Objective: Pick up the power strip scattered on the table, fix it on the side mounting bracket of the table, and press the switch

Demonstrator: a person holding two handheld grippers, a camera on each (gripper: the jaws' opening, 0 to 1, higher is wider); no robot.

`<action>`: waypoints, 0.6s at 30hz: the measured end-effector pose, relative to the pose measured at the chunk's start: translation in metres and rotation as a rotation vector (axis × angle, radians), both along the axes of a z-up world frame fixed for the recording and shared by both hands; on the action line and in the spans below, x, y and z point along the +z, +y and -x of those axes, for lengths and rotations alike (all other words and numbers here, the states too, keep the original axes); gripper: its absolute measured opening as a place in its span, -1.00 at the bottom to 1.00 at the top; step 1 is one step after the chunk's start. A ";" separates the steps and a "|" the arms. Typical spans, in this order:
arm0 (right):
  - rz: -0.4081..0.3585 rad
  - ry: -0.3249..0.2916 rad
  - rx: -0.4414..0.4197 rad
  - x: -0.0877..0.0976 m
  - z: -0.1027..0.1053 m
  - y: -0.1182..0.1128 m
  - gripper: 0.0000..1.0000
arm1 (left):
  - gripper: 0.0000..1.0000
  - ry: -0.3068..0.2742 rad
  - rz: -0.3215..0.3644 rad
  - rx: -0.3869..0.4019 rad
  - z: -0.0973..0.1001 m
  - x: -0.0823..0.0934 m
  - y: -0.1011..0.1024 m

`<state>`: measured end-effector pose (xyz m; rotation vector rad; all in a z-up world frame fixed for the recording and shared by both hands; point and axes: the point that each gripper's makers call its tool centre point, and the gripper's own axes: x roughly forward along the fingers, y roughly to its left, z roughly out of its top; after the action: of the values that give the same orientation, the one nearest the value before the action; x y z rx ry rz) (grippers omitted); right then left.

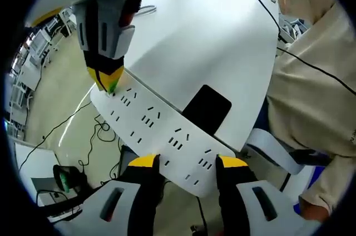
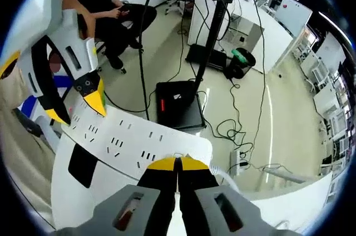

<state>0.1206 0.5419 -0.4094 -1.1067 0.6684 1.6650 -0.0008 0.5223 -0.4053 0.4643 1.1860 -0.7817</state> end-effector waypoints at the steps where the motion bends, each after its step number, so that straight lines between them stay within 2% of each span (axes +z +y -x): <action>1: 0.003 -0.005 0.005 0.000 0.000 0.000 -1.00 | -0.10 -0.001 0.001 -0.001 0.000 0.000 0.000; 7: 0.025 -0.015 0.025 -0.003 -0.001 0.001 -1.00 | -0.10 -0.002 0.005 0.000 0.000 0.000 0.000; 18: 0.020 -0.009 0.020 0.006 0.001 -0.004 -1.00 | -0.10 0.002 0.004 0.001 -0.001 -0.001 0.001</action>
<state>0.1198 0.5381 -0.4037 -1.1383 0.6718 1.6720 0.0003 0.5234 -0.4058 0.4599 1.1864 -0.7838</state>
